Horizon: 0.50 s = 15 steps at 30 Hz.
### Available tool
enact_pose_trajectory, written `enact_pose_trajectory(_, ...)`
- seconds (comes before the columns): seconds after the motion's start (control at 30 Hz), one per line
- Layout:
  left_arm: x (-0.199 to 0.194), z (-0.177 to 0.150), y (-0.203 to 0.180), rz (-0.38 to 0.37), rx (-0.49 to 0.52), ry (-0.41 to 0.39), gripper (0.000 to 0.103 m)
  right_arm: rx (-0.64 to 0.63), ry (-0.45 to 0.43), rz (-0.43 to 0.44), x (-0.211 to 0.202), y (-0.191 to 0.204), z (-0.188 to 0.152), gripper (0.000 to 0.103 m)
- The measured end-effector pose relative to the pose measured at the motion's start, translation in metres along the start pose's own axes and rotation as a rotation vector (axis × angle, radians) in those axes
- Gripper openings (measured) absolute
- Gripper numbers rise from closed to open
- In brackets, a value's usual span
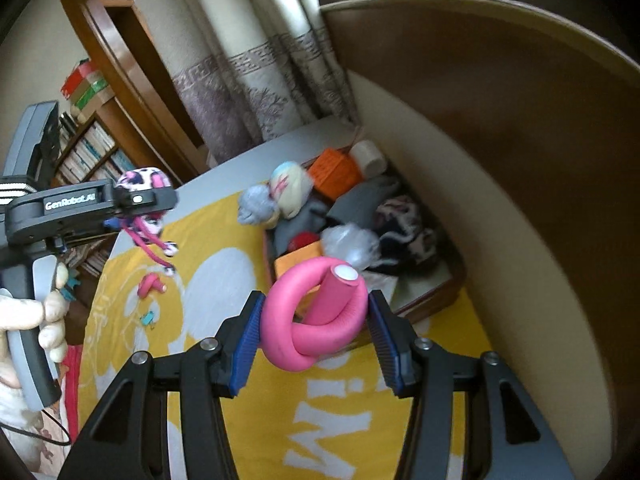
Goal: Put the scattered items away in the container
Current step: 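Carry the leopard plush and pink curler to the tray and release both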
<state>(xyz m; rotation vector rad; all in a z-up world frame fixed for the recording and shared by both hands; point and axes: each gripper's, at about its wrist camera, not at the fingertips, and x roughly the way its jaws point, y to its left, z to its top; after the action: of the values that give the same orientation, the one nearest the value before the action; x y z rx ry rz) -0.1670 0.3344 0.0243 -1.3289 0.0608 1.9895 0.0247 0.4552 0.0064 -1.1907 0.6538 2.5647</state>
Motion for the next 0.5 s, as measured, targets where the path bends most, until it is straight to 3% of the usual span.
enact_pose_trajectory(0.13, 0.017, 0.012, -0.029, -0.046, 0.014, 0.003, 0.048, 0.024, -0.007, -0.008, -0.002, -0.016, 0.003, 0.056)
enact_pose_trajectory(0.27, 0.022, 0.019, -0.042, -0.049, 0.021, -0.002, 0.071, 0.039, -0.014, -0.013, -0.003, -0.028, 0.006, 0.056)
enact_pose_trajectory(0.5, 0.018, 0.019, -0.030, -0.026, -0.014, -0.006, 0.071, 0.048, -0.017, -0.006, 0.002, -0.036, 0.014, 0.056)
